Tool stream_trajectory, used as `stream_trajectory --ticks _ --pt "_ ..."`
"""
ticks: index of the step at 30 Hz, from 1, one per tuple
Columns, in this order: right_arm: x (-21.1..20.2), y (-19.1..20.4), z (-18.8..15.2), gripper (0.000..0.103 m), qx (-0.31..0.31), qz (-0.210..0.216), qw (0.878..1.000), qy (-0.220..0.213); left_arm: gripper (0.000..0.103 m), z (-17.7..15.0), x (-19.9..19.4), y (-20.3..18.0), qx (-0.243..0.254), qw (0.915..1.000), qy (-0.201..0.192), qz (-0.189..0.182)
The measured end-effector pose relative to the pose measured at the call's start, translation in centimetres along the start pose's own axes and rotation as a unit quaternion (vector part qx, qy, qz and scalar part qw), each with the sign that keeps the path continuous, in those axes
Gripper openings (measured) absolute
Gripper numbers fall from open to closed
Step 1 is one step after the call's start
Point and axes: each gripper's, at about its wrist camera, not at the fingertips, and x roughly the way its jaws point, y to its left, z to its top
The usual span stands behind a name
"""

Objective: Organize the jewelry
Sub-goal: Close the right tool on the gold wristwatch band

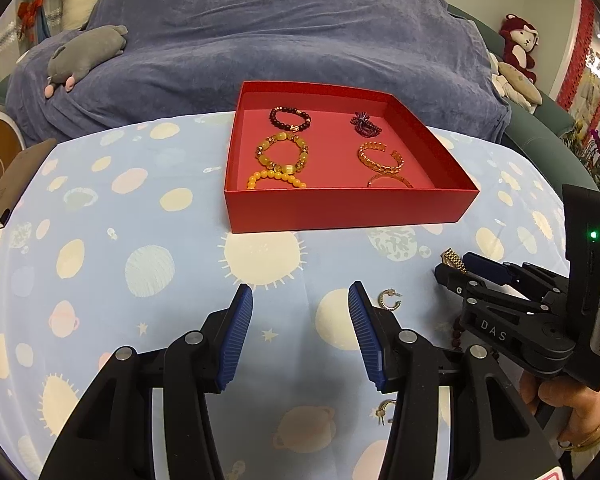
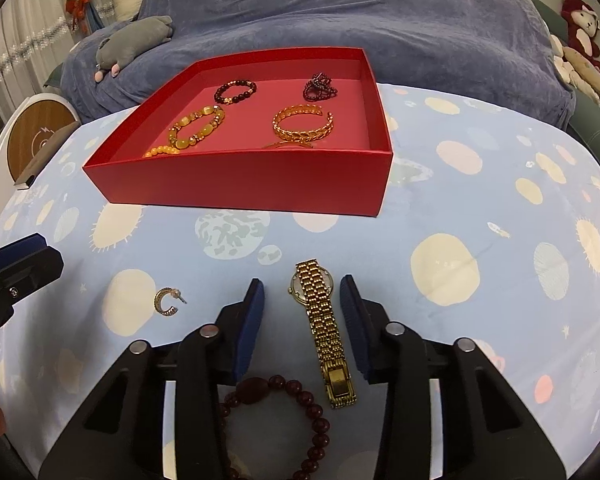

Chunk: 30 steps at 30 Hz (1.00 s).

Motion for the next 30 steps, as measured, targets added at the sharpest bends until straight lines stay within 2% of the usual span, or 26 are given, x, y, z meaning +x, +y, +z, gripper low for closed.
stream_trajectory --ticks 1,8,14,16,17,18,20,21,27,29,30 --pt "0.0 -0.1 0.0 0.023 -0.001 -0.003 1.000 0.000 0.048 0.0 0.0 0.0 0.000 1.0000 0.000 0.000" --pt "-0.7 -0.9 -0.4 0.023 0.012 0.010 1.000 0.003 0.048 -0.1 0.1 -0.1 0.005 1.0000 0.003 -0.002" --pt "-3.1 -2.0 -0.3 0.023 0.022 0.021 0.999 -0.016 0.048 -0.6 0.7 -1.1 0.017 0.9998 0.011 -0.010" --pt "-3.8 -2.3 -0.3 0.022 0.026 0.023 0.999 -0.022 0.051 -0.8 1.1 -1.7 0.023 0.9996 0.012 -0.014" --pt "-4.1 -2.4 -0.3 0.021 0.028 0.025 0.999 -0.024 0.052 -0.9 1.2 -2.0 0.027 0.9995 0.012 -0.015" --pt "-4.4 -2.6 -0.4 0.011 0.030 0.026 0.999 -0.025 0.053 -1.0 1.4 -2.4 0.030 0.9993 0.011 -0.018" --pt "-4.9 -3.0 -0.5 0.011 0.034 0.028 0.999 -0.025 0.054 -1.1 2.0 -3.3 0.038 0.9988 0.012 -0.028" --pt "-5.0 -3.1 -0.6 0.006 0.034 0.029 0.999 -0.025 0.054 -1.2 2.3 -3.8 0.042 0.9985 0.012 -0.032" --pt "-4.8 -3.6 -1.1 0.004 0.034 0.026 0.999 -0.013 0.054 -1.8 4.1 -5.4 0.064 0.9972 0.024 -0.032" --pt "-4.9 -3.9 -1.2 0.006 0.035 0.025 0.999 -0.014 0.054 -1.9 4.1 -5.5 0.066 0.9971 0.023 -0.029" --pt "-4.9 -4.0 -1.3 0.010 0.035 0.025 0.999 -0.015 0.054 -1.9 4.0 -5.4 0.066 0.9971 0.022 -0.029"
